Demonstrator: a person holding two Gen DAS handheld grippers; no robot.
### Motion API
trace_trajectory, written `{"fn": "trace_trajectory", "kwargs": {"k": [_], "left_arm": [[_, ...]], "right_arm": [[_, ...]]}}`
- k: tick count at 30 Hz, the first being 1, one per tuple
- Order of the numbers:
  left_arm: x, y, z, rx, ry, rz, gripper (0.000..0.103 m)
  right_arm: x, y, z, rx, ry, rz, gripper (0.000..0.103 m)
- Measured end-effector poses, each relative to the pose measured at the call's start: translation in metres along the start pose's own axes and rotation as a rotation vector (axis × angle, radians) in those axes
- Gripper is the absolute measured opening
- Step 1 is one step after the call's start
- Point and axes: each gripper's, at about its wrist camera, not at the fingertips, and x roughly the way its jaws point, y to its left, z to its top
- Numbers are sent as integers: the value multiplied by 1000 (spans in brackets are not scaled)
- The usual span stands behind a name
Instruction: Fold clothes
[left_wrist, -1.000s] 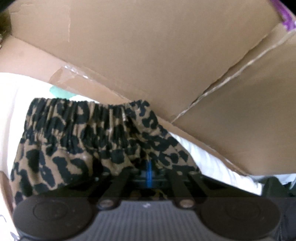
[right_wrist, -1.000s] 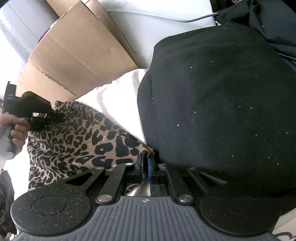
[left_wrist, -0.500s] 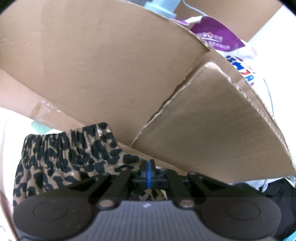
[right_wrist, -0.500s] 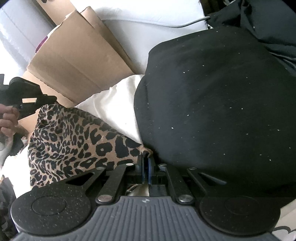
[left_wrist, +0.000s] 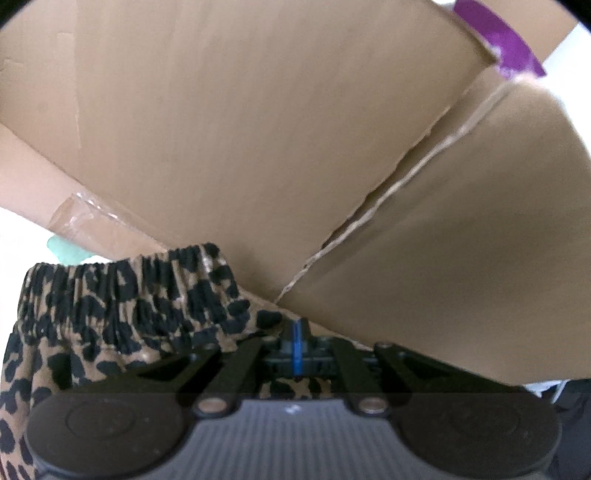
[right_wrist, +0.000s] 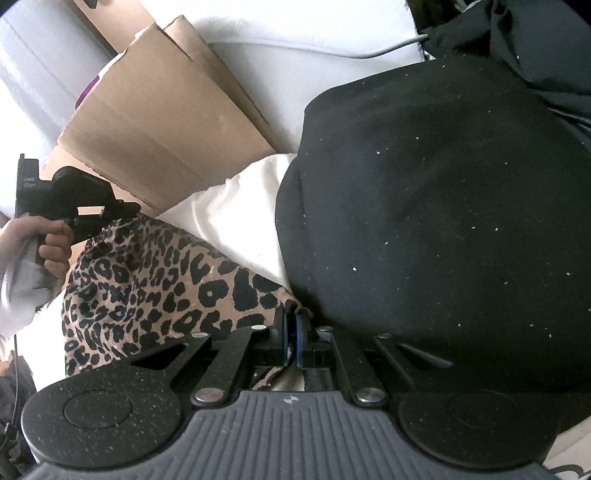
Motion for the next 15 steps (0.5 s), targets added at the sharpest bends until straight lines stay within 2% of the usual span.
{"fn": "trace_trajectory", "kwargs": {"k": [2, 4, 6, 10, 15], "left_arm": [[1, 0, -3, 3, 32, 2, 2], [-4, -6, -7, 28, 60, -10, 13], [-15, -15, -12, 64, 63, -29, 17], [-30, -29, -29, 104, 111, -85, 17], [-35, -44, -46, 101, 184, -98, 17]], "right_arm": [[-2, 0, 0, 2, 11, 0, 2], [-5, -2, 0, 8, 18, -2, 5], [-11, -4, 0, 17, 17, -4, 5], [-22, -6, 1, 22, 1, -5, 5], [-26, -3, 3, 18, -24, 1, 5]]}}
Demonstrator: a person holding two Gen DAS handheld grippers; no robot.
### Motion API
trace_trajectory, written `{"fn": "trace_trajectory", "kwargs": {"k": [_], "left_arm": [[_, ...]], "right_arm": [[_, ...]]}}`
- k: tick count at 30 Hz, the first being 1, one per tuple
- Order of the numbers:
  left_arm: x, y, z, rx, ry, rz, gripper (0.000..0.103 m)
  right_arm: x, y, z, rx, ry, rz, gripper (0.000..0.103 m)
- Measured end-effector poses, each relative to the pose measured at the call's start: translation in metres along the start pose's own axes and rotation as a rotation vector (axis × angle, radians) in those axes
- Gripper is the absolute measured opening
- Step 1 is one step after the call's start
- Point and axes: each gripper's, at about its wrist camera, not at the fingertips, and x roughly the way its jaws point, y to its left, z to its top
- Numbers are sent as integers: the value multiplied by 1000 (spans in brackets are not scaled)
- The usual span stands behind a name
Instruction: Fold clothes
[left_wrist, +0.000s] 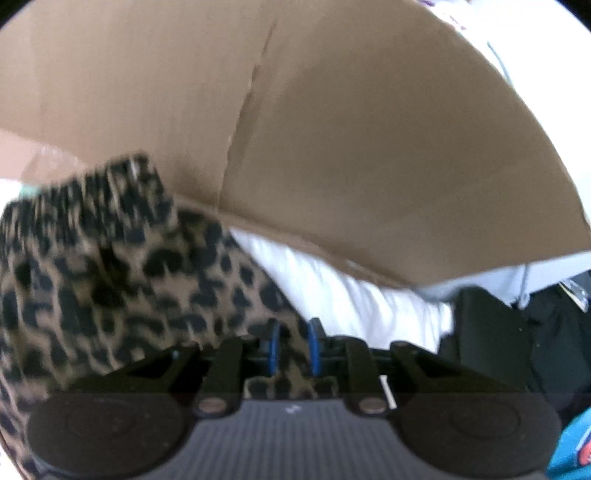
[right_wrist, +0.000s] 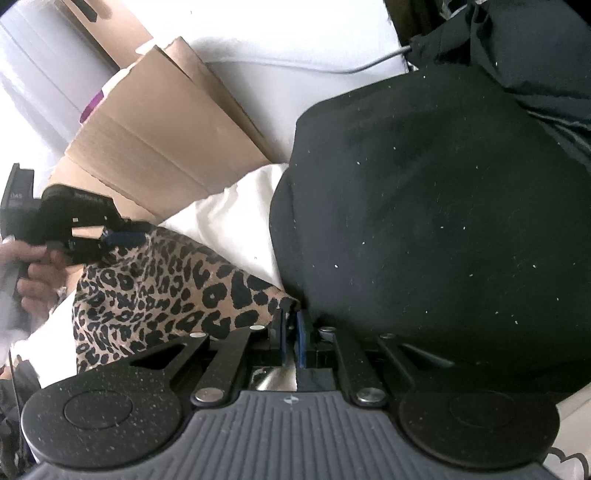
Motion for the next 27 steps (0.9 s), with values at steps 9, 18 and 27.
{"fn": "trace_trajectory", "kwargs": {"k": [9, 18, 27], "left_arm": [[22, -10, 16, -81, 8, -8, 48], [27, -29, 20, -163, 8, -7, 31], [46, -25, 12, -178, 28, 55, 22]], "right_arm": [[2, 2, 0, -1, 3, 4, 5], [7, 5, -4, -3, 10, 0, 5], [8, 9, -3, 1, 10, 9, 5]]}}
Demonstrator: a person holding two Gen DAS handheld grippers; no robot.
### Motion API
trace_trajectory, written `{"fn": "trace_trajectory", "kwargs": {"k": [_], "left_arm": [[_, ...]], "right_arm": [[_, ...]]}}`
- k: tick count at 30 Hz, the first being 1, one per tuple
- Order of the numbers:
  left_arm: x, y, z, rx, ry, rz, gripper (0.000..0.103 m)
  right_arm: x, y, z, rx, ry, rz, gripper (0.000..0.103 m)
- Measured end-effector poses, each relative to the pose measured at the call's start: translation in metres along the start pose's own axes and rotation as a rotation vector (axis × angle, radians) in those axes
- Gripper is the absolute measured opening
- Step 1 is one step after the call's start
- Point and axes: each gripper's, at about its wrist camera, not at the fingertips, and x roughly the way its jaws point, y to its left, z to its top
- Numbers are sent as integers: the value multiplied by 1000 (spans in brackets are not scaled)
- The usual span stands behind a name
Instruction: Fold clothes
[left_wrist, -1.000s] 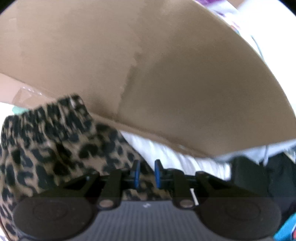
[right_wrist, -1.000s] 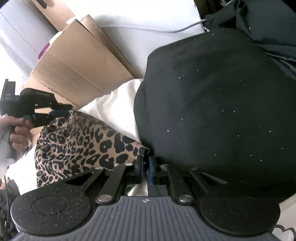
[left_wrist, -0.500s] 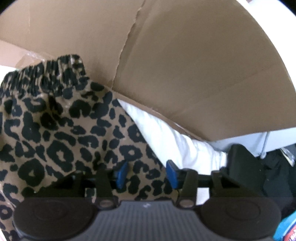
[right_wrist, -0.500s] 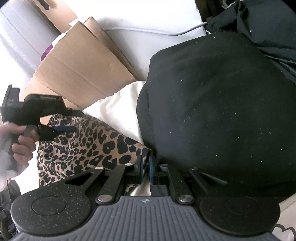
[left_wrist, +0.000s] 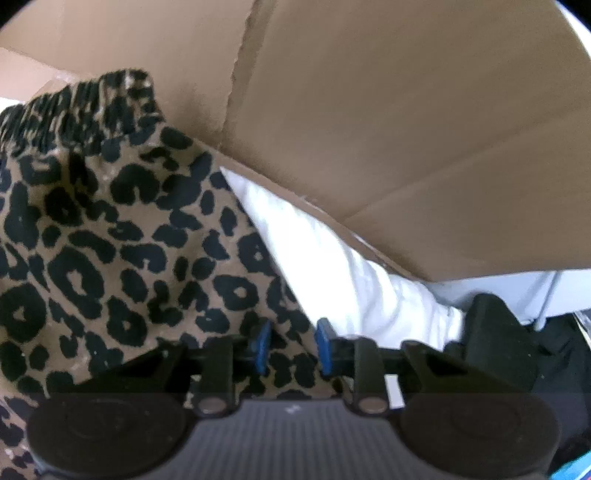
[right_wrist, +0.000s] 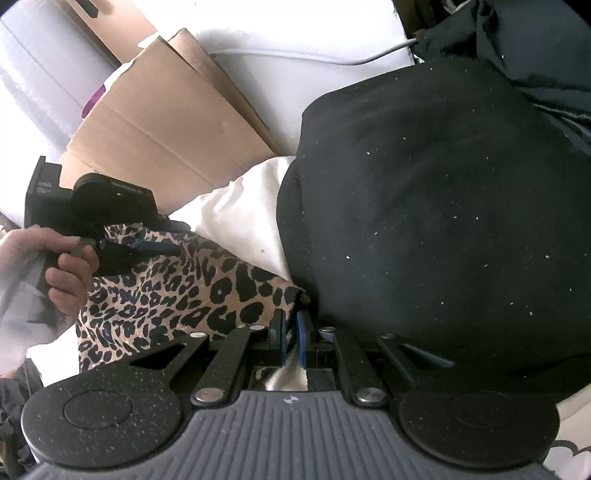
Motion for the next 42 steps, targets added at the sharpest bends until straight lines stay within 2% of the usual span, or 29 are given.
{"fn": "trace_trajectory", "kwargs": {"k": [3, 6, 9, 19, 26, 27, 31, 35, 42], "left_arm": [[2, 7, -2, -38, -1, -1, 10], [2, 12, -2, -59, 2, -12, 10], [2, 12, 0, -58, 5, -23, 1], [-12, -3, 11, -31, -29, -80, 0], [14, -6, 8, -19, -6, -71, 1], [15, -7, 8, -4, -5, -79, 2], [15, -25, 3, 141, 2, -159, 33], [-6, -36, 1, 251, -9, -181, 34], [-45, -25, -3, 488, -39, -77, 37]], "right_arm": [[-1, 3, 0, -12, 0, 1, 5], [-1, 3, 0, -8, 0, 0, 5], [-1, 3, 0, -2, 2, 1, 5], [-7, 11, 2, -15, -28, 8, 5], [-4, 24, 12, -19, -55, 35, 5], [-3, 28, 13, -28, -56, 44, 5], [10, 38, 13, -53, -23, 72, 5], [14, 45, 9, -82, -12, 63, 5], [19, 55, 5, -103, -4, 74, 7]]}}
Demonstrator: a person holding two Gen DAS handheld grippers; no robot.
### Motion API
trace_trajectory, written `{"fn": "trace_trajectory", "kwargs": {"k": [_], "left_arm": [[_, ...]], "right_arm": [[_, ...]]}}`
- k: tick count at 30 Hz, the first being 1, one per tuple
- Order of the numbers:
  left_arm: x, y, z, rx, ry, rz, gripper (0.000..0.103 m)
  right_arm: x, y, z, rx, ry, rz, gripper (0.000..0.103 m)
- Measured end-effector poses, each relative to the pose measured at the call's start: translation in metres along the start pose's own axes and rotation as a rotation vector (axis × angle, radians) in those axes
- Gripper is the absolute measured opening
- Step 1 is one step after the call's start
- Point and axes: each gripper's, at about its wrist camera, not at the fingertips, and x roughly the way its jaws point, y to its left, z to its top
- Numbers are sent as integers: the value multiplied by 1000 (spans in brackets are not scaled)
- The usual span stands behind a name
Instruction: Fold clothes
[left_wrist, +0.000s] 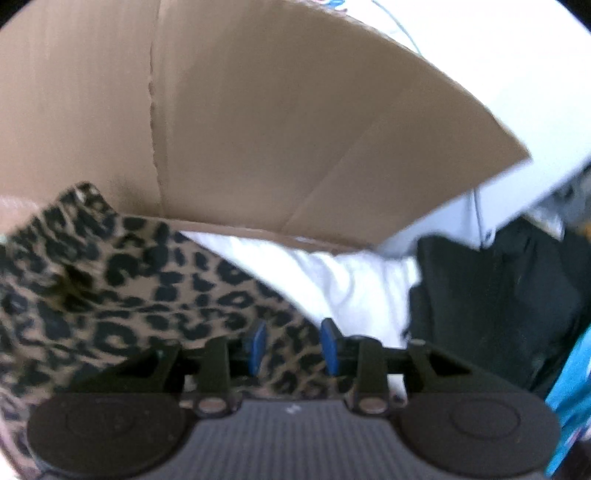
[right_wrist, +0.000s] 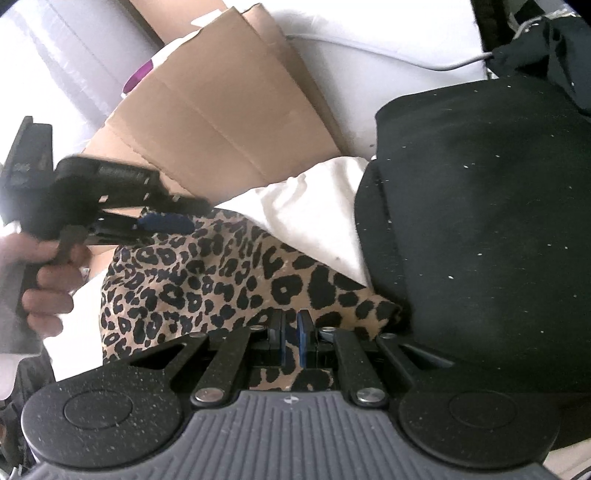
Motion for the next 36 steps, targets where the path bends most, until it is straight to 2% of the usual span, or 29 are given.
{"fn": "trace_trajectory", "kwargs": {"k": [2, 3, 4, 11, 16, 20, 24, 30, 32, 34, 36], "left_arm": [[-7, 2, -7, 71, 17, 10, 45], [-10, 5, -12, 98, 19, 2, 52], [-15, 9, -17, 123, 20, -2, 54], [-45, 31, -39, 299, 27, 98, 53], [-58, 50, -44, 359, 19, 155, 45], [-40, 61, -43, 347, 18, 182, 42], [-18, 72, -44, 321, 12, 190, 42], [8, 75, -50, 309, 32, 181, 44], [6, 74, -48, 305, 32, 160, 42], [-4, 75, -43, 301, 30, 111, 31], [-18, 76, -39, 312, 15, 85, 30]], "right_arm": [[1, 3, 0, -16, -1, 3, 18], [1, 6, 0, -31, -6, 4, 29], [1, 9, -1, -46, -11, 4, 33], [13, 38, 5, -175, -13, 16, 33], [25, 61, 3, -297, 1, 14, 35], [37, 63, 8, -330, 5, -4, 35], [51, 62, 17, -358, 14, -33, 35], [69, 47, 27, -373, 72, -113, 37], [72, 41, 29, -371, 90, -142, 36], [71, 37, 30, -343, 92, -133, 36], [69, 38, 29, -343, 91, -133, 36]]}}
